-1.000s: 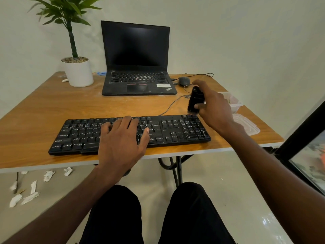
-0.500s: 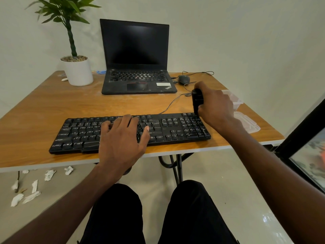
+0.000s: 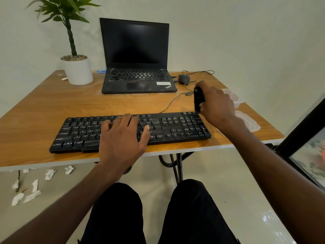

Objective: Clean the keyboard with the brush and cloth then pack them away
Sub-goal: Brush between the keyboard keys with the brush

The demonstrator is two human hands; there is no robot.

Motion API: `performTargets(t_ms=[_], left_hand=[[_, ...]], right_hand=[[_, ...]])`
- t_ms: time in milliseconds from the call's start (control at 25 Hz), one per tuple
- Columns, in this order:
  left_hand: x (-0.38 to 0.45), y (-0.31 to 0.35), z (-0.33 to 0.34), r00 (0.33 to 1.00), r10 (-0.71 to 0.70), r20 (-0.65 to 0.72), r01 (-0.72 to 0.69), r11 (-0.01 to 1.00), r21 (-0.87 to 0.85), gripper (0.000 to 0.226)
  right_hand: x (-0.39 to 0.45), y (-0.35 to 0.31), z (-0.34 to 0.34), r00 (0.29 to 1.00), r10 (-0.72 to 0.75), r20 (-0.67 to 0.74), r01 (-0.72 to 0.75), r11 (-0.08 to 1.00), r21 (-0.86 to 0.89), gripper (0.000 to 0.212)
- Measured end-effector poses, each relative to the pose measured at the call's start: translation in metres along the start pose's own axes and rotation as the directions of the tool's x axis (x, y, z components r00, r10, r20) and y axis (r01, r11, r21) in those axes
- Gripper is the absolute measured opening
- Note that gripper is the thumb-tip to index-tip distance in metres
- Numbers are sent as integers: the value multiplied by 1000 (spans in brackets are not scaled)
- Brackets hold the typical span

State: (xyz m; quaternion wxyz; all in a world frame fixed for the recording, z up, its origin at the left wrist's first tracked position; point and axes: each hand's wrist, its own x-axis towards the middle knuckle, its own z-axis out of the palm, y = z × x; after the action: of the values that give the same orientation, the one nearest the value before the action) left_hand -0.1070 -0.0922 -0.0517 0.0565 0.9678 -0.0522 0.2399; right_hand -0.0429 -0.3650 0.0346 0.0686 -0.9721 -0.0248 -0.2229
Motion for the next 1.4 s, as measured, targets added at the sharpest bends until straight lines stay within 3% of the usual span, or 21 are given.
performTargets(t_ms=[80,200,240,360,400,520,760,840,880,960,1040,1200,1400], left_hand=[[0,0,0,1000,0,4,0,1000,4,59],[0,0,0,1000,-2,1,2,1000,9,59],[0,-1,1,1000,-1,-8,1,1000,8,59],[0,-2,1,1000,3,-17,-3,1000,10,59],[0,-2,1,1000,-1,-16,1,1000,9,59],[-1,-1,-5,1000,-23,-9,23,998,-51,62],[11,-61,-44,983,-44,-177,-12,953,-302,59],[10,-114,-51,996,-80,-42,58,922,-382,78],[6,-140,-53,990,-103,93,134,880,-456,95],[-3,-177,-52,915,-97,392,321,765,-559,135],[-7,-197,-51,838,-21,545,395,713,-580,158],[-1,-208,-48,776,69,627,397,719,-571,166],[1,-209,-50,782,40,622,392,744,-541,162]], right_hand=[[2,-5,2,997,-55,51,49,994,98,64],[5,-17,2,992,-51,113,-6,889,458,61],[4,-19,2,994,-46,101,-4,894,449,63],[-3,-20,6,999,-16,-30,19,994,108,71],[-5,-21,6,998,-21,-66,27,996,81,73],[-6,-29,1,994,-74,-78,95,947,307,72],[-11,-81,1,994,-111,18,64,690,721,64],[-11,-104,9,986,-154,58,47,604,796,66],[-10,-116,13,982,-176,75,39,564,825,66],[-9,-140,21,968,-231,98,33,504,863,66],[-6,-165,29,951,-292,104,43,456,889,64],[3,-209,42,921,-370,122,34,388,921,63],[16,-256,56,903,-403,149,19,384,923,62]])
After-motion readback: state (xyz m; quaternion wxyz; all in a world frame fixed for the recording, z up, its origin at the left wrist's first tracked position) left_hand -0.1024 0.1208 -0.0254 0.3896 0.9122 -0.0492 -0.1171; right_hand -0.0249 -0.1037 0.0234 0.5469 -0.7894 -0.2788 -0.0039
